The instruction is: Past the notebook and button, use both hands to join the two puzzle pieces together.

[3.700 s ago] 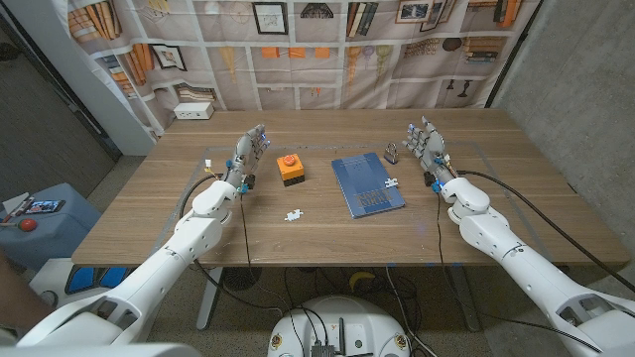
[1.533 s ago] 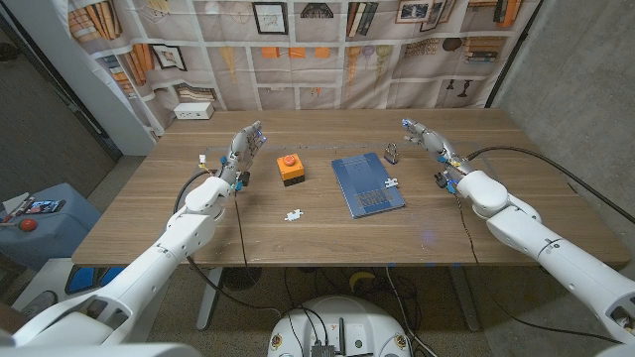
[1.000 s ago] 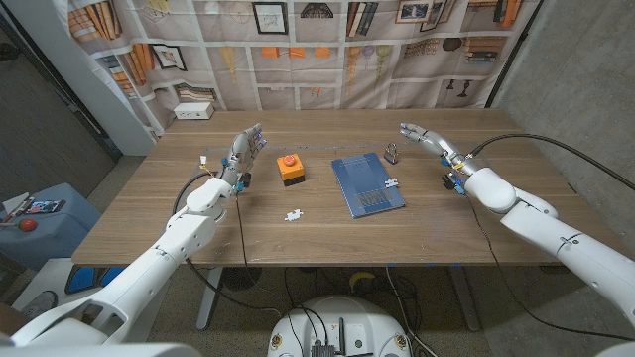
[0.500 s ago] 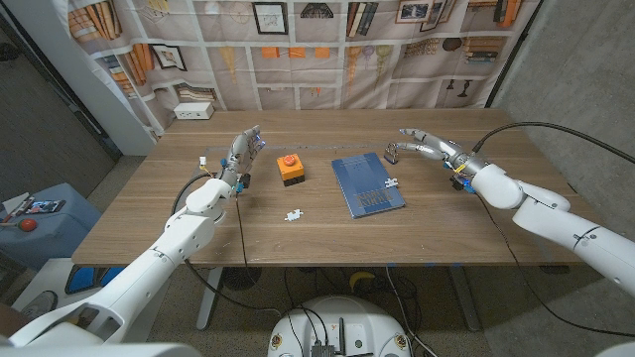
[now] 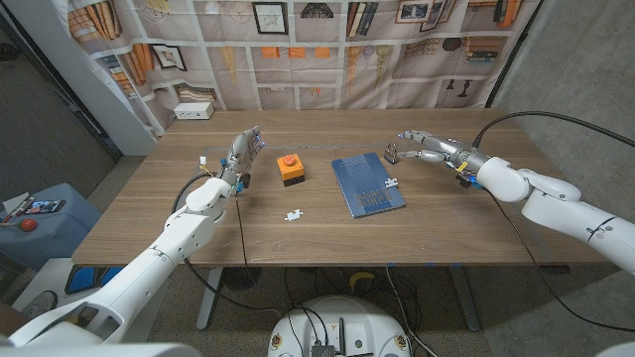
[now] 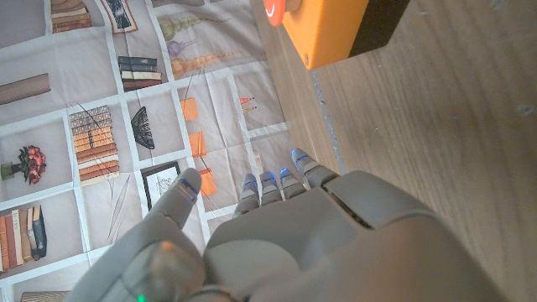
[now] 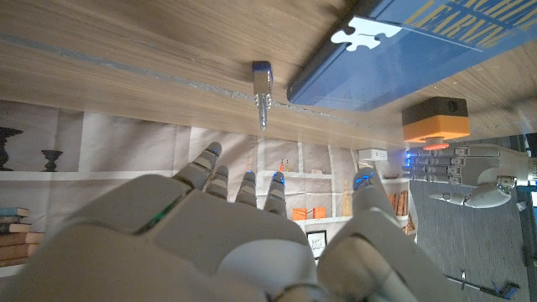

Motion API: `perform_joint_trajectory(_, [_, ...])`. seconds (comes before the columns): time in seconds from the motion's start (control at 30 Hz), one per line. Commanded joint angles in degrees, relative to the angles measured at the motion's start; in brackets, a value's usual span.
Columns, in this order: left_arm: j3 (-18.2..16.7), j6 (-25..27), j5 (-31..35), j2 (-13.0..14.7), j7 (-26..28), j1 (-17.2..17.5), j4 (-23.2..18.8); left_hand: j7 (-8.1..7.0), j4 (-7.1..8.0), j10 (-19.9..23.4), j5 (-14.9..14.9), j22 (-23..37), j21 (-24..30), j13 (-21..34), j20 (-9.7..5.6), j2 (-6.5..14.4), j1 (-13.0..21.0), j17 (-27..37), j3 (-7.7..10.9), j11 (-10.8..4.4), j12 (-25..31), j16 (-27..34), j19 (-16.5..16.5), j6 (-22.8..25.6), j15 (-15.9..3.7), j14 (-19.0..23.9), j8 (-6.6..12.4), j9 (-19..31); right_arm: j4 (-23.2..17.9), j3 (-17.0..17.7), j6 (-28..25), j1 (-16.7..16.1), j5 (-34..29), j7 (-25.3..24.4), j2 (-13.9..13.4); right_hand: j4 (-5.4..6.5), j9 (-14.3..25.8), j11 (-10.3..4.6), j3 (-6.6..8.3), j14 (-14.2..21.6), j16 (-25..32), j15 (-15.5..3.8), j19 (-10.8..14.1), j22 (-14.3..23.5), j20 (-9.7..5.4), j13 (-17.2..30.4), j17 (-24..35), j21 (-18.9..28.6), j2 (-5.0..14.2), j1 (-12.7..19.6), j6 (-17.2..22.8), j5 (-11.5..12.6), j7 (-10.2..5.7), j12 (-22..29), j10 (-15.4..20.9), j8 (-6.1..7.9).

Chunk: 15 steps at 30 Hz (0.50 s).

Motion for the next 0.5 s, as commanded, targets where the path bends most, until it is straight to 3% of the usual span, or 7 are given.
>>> perform_joint_trajectory(0.03, [-0.08,1.25,-0.44,0.35,0.13,-0.20,0.08,0.08,-0.21,0.41,-0.08,0.06,0.45,0.14,-0.02,4.30,0.39,0.19,0.17,-0.03,0.32,0.19,0.36,0.47,0.19,0.12,0.21,0.19,-4.64,-0.17,-3.96,1.34,-2.31,7.03,-3.36,-0.32,0.34,0.14,0.63,-0.90,0.37,0.81,-0.49,0.14,0.58,0.16,-0.06,0.34,-0.07,1.86,-0.90,0.13,-0.10,0.03,-1.70,0.40])
perform_joint_trajectory(0.5, [-0.21,2.51,-0.66,0.78,0.75,-0.05,-0.44,0.26,0.20,0.65,0.00,0.07,0.43,0.15,0.24,4.97,0.36,0.26,0.58,-0.04,0.26,0.26,0.56,0.45,0.20,0.49,0.11,0.21,-7.50,-1.92,-6.82,4.17,-7.62,12.95,-4.04,-0.52,0.73,1.82,2.33,-0.39,1.13,1.89,0.90,0.04,1.30,0.38,-0.03,0.88,-0.93,6.51,0.16,0.41,-0.47,0.63,-2.76,1.66])
